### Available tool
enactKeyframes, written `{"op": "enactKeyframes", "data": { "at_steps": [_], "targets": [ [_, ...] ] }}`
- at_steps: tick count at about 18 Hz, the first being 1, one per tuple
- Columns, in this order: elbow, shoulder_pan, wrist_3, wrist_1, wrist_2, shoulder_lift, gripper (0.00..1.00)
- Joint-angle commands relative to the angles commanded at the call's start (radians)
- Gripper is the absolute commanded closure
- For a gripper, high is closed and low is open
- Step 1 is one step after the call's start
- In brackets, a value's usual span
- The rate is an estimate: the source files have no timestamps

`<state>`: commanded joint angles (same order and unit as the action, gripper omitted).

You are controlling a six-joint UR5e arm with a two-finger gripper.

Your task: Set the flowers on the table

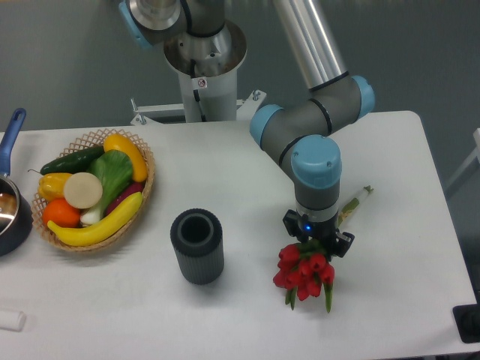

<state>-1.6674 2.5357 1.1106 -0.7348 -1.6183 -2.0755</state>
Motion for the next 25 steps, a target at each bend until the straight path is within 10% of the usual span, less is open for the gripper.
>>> {"op": "enactKeyframes", "data": {
  "at_steps": [11,17,25],
  "targets": [
    [0.026,0.034,0.003,-0.04,-0.002,0.152,0.0],
    [0.213,0.073,0.089,-0.408,0.006,0.172,0.0],
    [0.204,0.228,0.429,-0.597,0.135,0.279,0.0]
  ]
}}
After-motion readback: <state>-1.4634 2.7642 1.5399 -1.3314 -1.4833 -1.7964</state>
